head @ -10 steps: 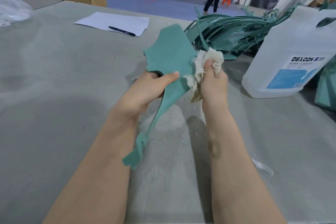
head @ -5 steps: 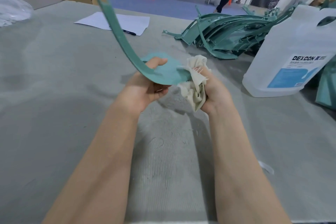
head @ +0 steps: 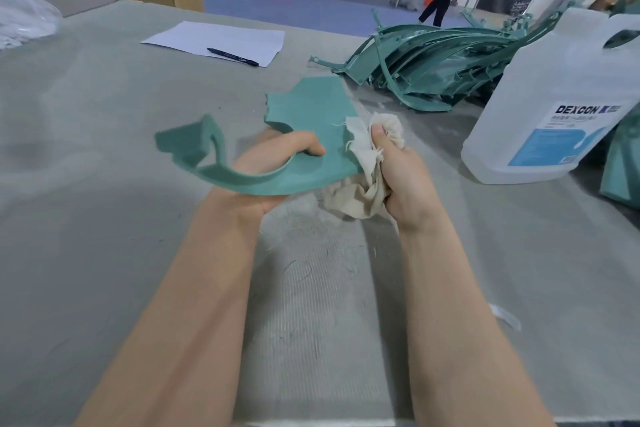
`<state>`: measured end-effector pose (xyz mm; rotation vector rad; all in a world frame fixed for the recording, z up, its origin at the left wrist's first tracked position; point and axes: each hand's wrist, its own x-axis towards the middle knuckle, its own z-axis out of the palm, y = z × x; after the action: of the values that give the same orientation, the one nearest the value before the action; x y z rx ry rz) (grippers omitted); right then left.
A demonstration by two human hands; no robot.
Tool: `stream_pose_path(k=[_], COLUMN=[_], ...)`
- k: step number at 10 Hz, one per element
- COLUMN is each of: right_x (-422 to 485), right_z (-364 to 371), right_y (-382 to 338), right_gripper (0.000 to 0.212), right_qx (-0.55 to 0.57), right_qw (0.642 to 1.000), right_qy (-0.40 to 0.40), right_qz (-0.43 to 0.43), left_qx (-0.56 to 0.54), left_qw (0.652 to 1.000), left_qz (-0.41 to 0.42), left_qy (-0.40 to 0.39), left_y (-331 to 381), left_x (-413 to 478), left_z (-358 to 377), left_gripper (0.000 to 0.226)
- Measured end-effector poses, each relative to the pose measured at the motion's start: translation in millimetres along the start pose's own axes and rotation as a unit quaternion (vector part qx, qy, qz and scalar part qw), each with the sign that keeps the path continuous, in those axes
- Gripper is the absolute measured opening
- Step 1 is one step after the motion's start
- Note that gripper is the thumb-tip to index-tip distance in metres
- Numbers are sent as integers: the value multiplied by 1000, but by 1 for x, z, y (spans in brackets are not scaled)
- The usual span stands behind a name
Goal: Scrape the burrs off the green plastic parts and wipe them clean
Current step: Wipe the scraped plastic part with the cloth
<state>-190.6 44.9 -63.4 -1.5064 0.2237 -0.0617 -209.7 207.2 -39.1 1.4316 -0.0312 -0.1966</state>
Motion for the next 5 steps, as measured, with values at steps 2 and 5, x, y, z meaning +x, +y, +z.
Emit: stream_pose_path(k=[2,5], right_x=[-1,4], right_z=[0,-1], right_y=[-4,1], right_gripper=[18,24], right_qx=[63,1], right_qw=[994,1000], right_qy=[-89,-10], right_qz=[29,-11], left_qx=[-74,1], left_qw=[996,999], left_qz=[-57,-53], left_qy=[-13,-5], left_y=[-6,-6], left_x=[7,9], left_z=[-7,-8], left_gripper=[7,31])
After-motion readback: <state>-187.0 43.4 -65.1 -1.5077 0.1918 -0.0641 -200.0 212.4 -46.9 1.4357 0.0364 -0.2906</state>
